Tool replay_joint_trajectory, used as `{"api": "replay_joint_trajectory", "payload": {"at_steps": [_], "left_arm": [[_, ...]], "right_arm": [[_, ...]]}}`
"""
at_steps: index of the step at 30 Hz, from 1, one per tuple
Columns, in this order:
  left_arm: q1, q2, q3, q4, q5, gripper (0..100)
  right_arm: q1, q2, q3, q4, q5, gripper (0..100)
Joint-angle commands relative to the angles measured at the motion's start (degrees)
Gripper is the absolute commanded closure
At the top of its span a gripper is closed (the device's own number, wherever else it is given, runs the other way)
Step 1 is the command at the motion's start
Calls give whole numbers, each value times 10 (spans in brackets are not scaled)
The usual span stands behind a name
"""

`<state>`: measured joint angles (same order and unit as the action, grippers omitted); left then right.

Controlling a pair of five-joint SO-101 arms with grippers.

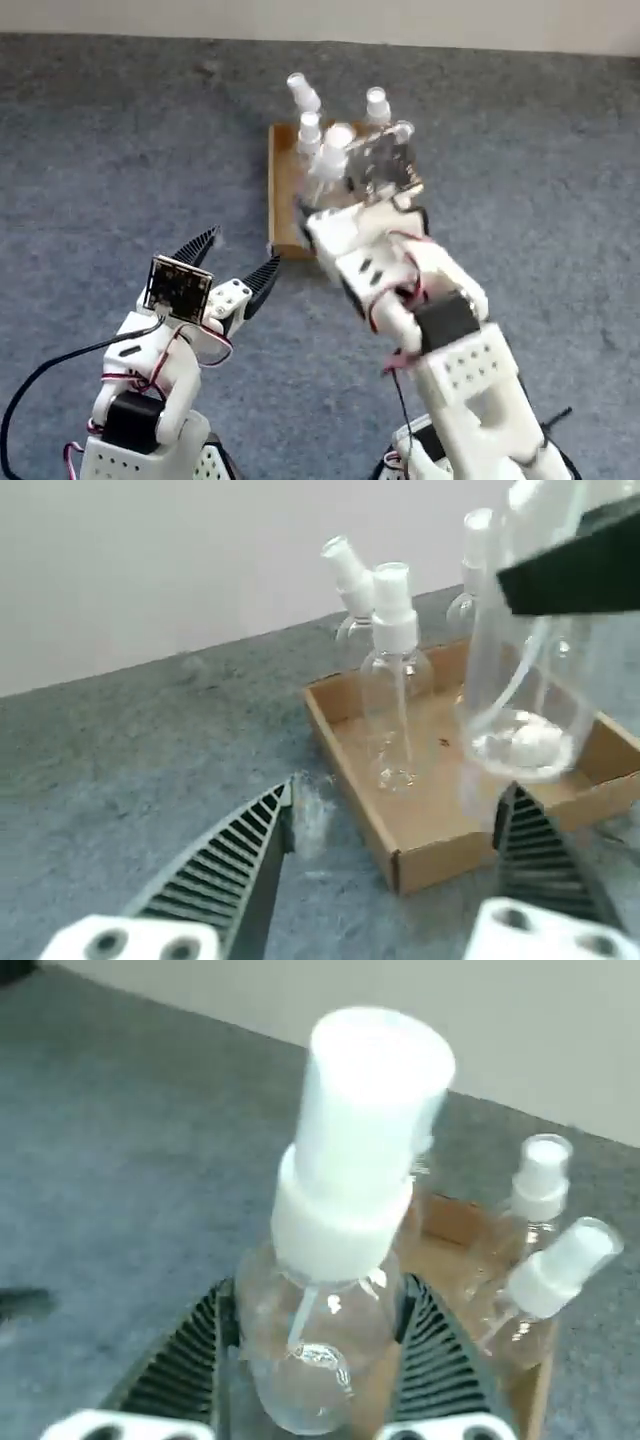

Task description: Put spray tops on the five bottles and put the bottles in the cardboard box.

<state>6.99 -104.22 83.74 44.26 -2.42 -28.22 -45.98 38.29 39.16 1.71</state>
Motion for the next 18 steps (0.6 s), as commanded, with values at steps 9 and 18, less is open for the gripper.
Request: {"api": "replay_joint_trajectory", "payload": {"at_steps": [9, 18], "left_arm": [[-63, -2, -2, -9, 0, 934], [-63, -2, -2, -9, 0, 934]], "right_arm": [[35, 172, -28, -189, 25, 995], [33, 238, -24, -210, 23, 995]]}}
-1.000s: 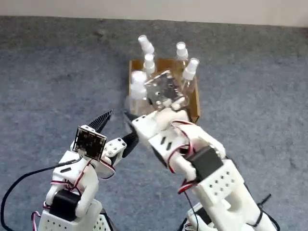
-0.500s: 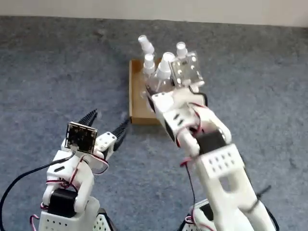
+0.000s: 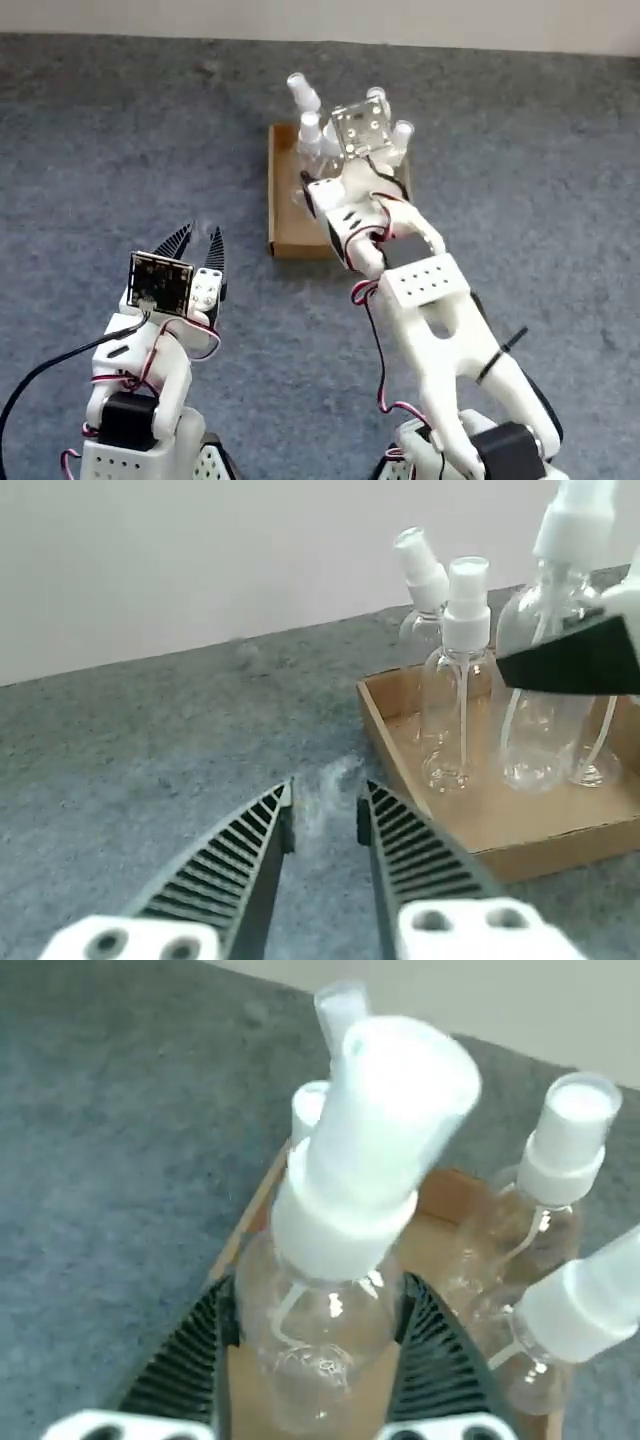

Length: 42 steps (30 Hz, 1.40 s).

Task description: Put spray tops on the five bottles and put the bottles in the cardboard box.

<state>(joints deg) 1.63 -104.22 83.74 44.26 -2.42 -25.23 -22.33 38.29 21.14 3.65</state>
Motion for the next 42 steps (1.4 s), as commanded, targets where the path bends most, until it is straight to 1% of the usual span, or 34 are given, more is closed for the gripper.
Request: {"api": "replay_joint_trajectory", "payload": {"at_steps": [1, 10, 15, 20, 27, 42], "left_arm": [[-9, -2, -2, -9, 0, 934], [-9, 0, -2, -9, 0, 934], [-9, 0, -2, -9, 0, 934], [-9, 1, -2, -9, 0, 934], [-9, 1, -2, -9, 0, 934], [-9, 0, -2, -9, 0, 934]], "right_arm": [[3, 6, -15, -44, 4, 995], [5, 19, 86, -145, 7, 995], [3, 20, 115, -180, 7, 995], [3, 21, 120, -181, 7, 995], [3, 81, 116, -181, 4, 995], [2, 83, 115, -180, 7, 980]]}}
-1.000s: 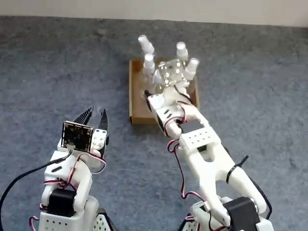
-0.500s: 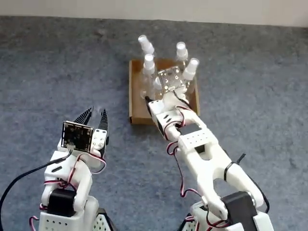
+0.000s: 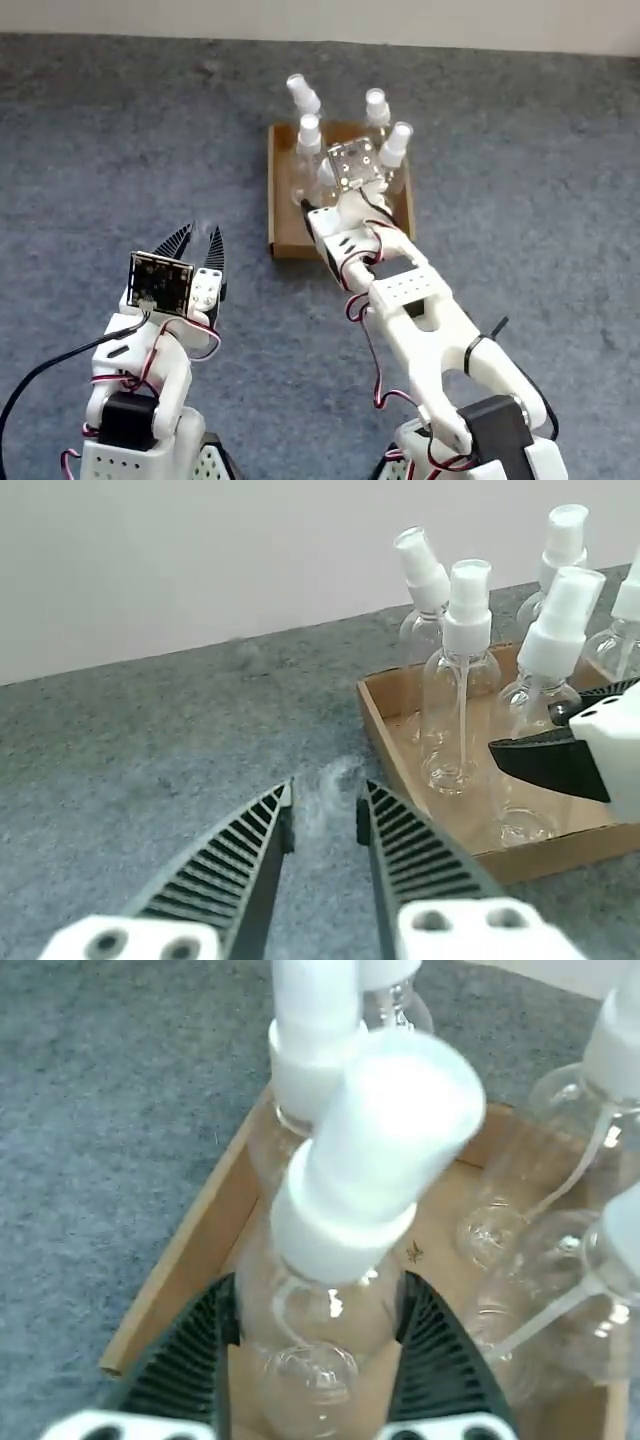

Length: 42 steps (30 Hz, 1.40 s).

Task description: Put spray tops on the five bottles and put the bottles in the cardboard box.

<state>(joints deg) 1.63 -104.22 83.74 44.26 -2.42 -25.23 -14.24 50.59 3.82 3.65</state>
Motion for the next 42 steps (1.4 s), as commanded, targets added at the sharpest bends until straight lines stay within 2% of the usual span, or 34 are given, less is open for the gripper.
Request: {"api": "replay_joint_trajectory", "payload": {"at_steps": [1, 6, 9, 16, 21, 32, 37, 42], "left_arm": [[-9, 0, -2, -9, 0, 934], [-9, 0, -2, -9, 0, 934], [-9, 0, -2, -9, 0, 934], [-9, 0, -2, -9, 0, 934], [-9, 0, -2, -9, -1, 934], [-9, -1, -2, -9, -1, 934], [-9, 0, -2, -9, -1, 934], [-9, 0, -2, -9, -1, 934]], "right_arm": [[2, 1, -8, -6, 7, 964], [2, 1, -8, -4, 4, 833], [2, 1, -8, -4, 4, 794], [2, 1, -29, 0, 6, 792], [-2, 1, -83, 65, 4, 790], [-3, 0, -166, 140, 6, 789], [-3, -15, -252, 228, 7, 789], [-3, -100, -298, 306, 8, 792]]}}
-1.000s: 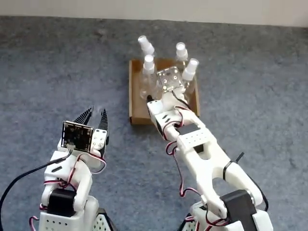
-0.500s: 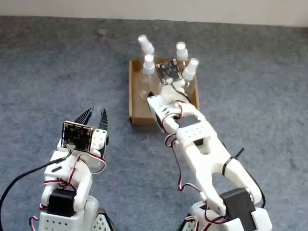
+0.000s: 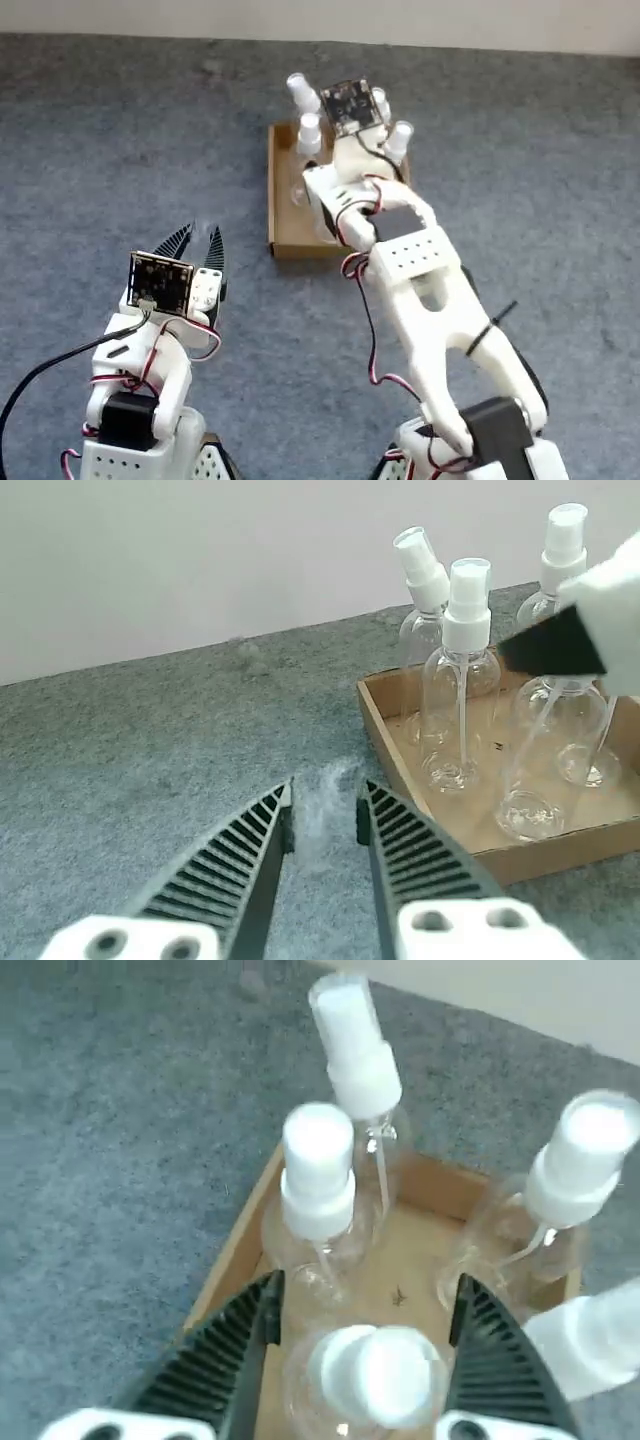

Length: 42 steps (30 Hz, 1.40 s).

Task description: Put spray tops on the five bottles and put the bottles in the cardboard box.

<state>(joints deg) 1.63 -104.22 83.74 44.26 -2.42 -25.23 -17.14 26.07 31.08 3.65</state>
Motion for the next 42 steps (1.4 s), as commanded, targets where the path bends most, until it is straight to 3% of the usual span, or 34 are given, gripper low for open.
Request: {"api": "replay_joint_trajectory", "payload": {"at_steps": [1, 5, 10, 19, 25, 31, 35, 42], "left_arm": [[-9, 0, -2, -9, -1, 934], [-9, 0, -2, -9, -1, 934], [-9, -1, -2, -8, -1, 934], [-35, -2, -9, -7, -4, 934], [-87, -2, -21, -5, -4, 935], [-106, -2, -23, 50, -4, 934], [-106, -2, -42, 122, -4, 934], [-106, -2, -15, 192, -4, 934]], "right_arm": [[-3, -93, -51, 47, 8, 793], [-2, -170, -8, 94, 8, 808], [0, -287, 98, 116, 8, 998], [87, -531, 388, 117, 14, 994], [133, -695, 555, 117, 95, 994], [164, -873, 667, 175, 97, 994], [165, -876, 691, 255, 97, 994], [165, -883, 709, 259, 97, 994]]}}
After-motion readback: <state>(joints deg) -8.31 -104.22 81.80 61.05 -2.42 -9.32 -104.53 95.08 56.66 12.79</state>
